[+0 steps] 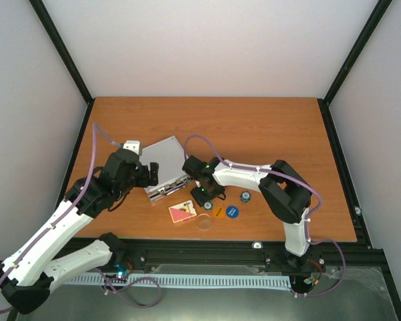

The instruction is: Pack up texas hold em set

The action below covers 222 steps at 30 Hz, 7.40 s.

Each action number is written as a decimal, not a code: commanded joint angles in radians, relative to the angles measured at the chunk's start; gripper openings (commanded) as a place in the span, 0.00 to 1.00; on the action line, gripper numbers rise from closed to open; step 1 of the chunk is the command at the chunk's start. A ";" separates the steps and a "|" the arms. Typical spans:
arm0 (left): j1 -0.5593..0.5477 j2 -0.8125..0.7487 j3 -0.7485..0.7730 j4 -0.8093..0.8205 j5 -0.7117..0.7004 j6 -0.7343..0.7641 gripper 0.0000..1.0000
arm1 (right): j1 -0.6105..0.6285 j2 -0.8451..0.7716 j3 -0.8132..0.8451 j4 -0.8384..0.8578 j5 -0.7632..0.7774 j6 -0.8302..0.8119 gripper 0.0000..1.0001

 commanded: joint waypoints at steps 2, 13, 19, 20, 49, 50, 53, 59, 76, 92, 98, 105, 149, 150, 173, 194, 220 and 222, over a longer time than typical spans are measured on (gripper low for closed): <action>-0.001 -0.023 0.012 -0.012 -0.015 -0.017 1.00 | -0.007 0.028 0.026 -0.004 -0.011 -0.034 0.67; -0.001 -0.024 0.011 -0.019 -0.021 -0.017 1.00 | -0.006 0.038 0.046 0.008 -0.008 -0.038 0.73; -0.001 -0.026 0.006 -0.021 -0.024 -0.020 1.00 | -0.006 0.011 0.001 0.038 -0.008 -0.025 0.58; -0.001 -0.026 0.006 -0.022 -0.024 -0.021 1.00 | -0.007 0.008 -0.006 0.044 -0.007 -0.023 0.57; -0.001 -0.018 0.005 -0.019 -0.020 -0.022 1.00 | -0.001 -0.149 -0.077 0.016 0.015 0.046 0.49; 0.000 -0.016 0.008 -0.018 -0.019 -0.020 1.00 | 0.005 -0.151 -0.086 0.018 0.008 0.054 0.49; -0.001 -0.009 0.025 -0.024 -0.020 -0.017 1.00 | 0.029 -0.152 -0.113 0.032 -0.007 0.076 0.49; -0.001 0.016 0.081 -0.042 -0.008 0.006 1.00 | 0.048 -0.138 -0.139 0.062 -0.029 0.093 0.49; 0.000 0.052 0.124 -0.061 0.007 0.011 1.00 | 0.050 -0.068 -0.163 0.082 -0.029 0.103 0.49; 0.000 0.032 0.106 -0.068 -0.010 0.003 1.00 | 0.048 -0.078 -0.148 0.064 0.048 0.116 0.34; 0.000 0.017 0.098 -0.072 -0.015 -0.001 1.00 | 0.043 -0.087 -0.129 0.037 0.092 0.112 0.31; 0.000 0.009 0.091 -0.074 -0.017 -0.002 1.00 | 0.043 -0.129 -0.119 0.032 0.061 0.119 0.70; 0.000 -0.046 0.061 -0.090 -0.037 -0.026 1.00 | 0.079 0.009 -0.120 -0.041 0.045 0.185 0.36; 0.000 -0.050 0.057 -0.087 -0.037 -0.027 1.00 | 0.078 0.010 -0.119 -0.045 0.049 0.184 0.35; 0.000 -0.081 0.064 -0.108 -0.049 -0.030 1.00 | 0.020 -0.084 -0.025 -0.134 0.201 0.142 0.23; 0.000 -0.081 0.043 -0.099 -0.049 -0.039 1.00 | -0.042 -0.149 -0.135 -0.075 0.058 0.098 0.68; 0.001 -0.091 0.032 -0.108 -0.066 -0.052 1.00 | -0.053 -0.048 -0.127 -0.045 0.065 -0.002 0.58; 0.000 -0.092 0.035 -0.111 -0.067 -0.052 1.00 | -0.054 -0.048 -0.131 -0.049 0.064 -0.003 0.50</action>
